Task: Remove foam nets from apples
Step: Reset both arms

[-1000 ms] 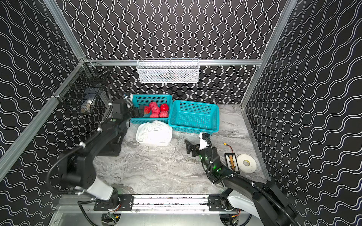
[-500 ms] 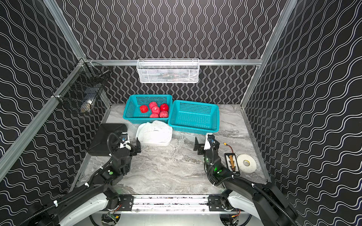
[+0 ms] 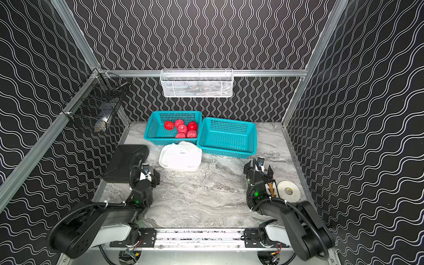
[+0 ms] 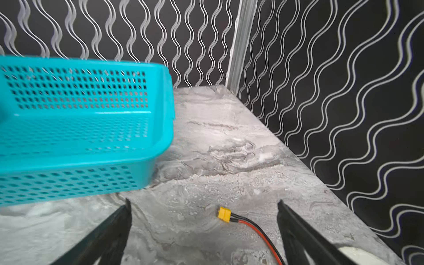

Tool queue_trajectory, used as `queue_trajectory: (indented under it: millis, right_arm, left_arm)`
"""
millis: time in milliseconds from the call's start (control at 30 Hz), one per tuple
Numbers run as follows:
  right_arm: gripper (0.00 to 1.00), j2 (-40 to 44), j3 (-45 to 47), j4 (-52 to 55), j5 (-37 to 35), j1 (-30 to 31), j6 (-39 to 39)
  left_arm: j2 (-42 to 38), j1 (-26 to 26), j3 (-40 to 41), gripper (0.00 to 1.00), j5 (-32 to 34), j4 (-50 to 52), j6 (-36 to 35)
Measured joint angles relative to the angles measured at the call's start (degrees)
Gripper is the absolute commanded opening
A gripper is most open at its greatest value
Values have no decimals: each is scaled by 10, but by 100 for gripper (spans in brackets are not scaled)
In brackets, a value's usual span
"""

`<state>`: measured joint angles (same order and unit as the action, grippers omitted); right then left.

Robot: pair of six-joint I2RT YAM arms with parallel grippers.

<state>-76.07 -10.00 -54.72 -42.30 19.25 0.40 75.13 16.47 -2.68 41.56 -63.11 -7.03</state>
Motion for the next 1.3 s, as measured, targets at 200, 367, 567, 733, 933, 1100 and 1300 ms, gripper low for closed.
queue_trajectory:
  millis: [200, 367, 567, 733, 933, 1100, 1300]
  right_arm:
    - [100, -151, 12, -176, 23, -10, -74]
    - [100, -139, -8, -198, 89, -67, -65]
    - [100, -166, -35, -176, 207, -114, -38]
    - [100, -212, -44, -166, 236, -138, -16]
    - [100, -193, -123, -67, 274, -198, 33]
    - [100, -193, -122, -28, 287, -202, 48]
    - [100, -193, -122, -20, 287, -200, 50]
  left_arm:
    - [41, -71, -59, 99, -104, -26, 31]
    - [60, -109, -52, 99, -190, -50, 63]
    - [205, -110, -36, 99, -237, -161, 72]
    - [217, -111, -76, 99, -243, -159, 73]
    - [198, -123, -161, 100, -238, -48, 88]
    - [198, -120, -169, 100, -239, -10, 94]
    - [198, -118, -177, 100, -248, 28, 87]
